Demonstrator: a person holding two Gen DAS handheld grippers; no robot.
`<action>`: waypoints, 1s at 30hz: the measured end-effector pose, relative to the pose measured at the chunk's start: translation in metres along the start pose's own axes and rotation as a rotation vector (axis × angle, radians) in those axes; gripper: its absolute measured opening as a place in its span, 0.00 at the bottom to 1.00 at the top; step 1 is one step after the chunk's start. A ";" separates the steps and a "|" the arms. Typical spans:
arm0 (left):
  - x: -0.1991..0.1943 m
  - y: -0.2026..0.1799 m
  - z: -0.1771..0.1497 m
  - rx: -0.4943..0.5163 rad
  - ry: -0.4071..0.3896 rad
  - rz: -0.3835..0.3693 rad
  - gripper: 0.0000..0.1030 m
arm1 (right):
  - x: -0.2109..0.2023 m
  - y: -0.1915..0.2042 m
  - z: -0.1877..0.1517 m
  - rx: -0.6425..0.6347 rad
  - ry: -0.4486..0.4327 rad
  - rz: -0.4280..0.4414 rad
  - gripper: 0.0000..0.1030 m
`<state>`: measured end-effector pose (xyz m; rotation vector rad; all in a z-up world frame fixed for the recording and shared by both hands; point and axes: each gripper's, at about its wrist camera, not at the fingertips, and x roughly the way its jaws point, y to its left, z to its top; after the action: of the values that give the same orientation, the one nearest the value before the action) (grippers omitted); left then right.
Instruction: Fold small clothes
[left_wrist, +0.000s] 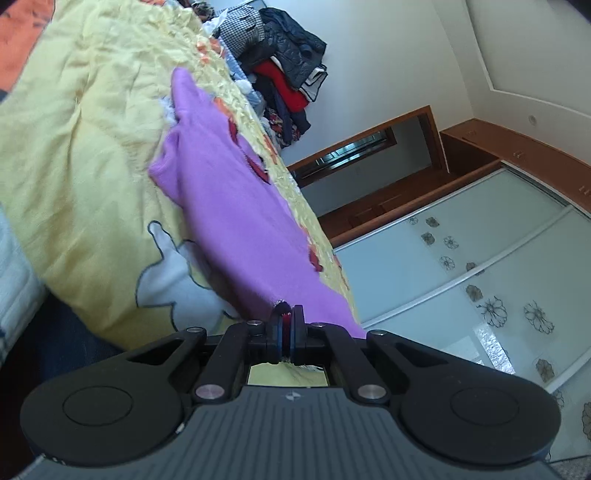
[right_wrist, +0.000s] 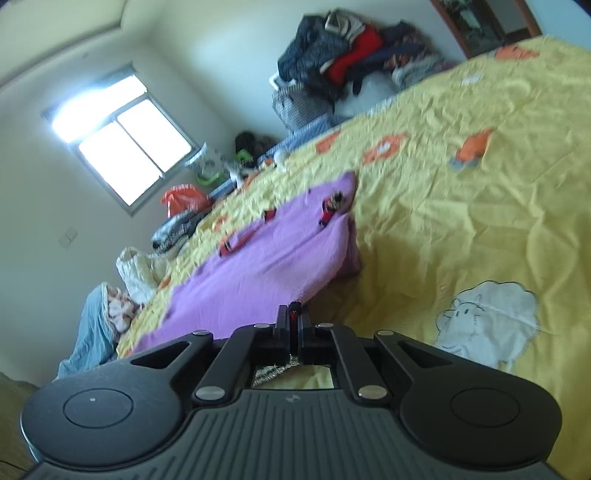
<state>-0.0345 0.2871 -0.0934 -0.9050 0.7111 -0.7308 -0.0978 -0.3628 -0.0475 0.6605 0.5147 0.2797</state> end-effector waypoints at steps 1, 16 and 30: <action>-0.007 -0.005 -0.003 -0.001 -0.009 0.001 0.02 | -0.006 0.002 -0.002 0.003 -0.010 0.000 0.03; -0.079 -0.039 -0.051 -0.082 -0.115 0.019 0.02 | -0.075 0.012 -0.023 0.137 0.019 0.015 0.03; 0.035 -0.022 0.103 -0.083 -0.096 0.106 0.02 | 0.082 -0.027 0.090 0.188 0.089 0.041 0.03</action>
<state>0.0615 0.2935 -0.0374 -0.9635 0.7029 -0.5634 0.0221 -0.3964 -0.0346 0.8444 0.6183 0.3030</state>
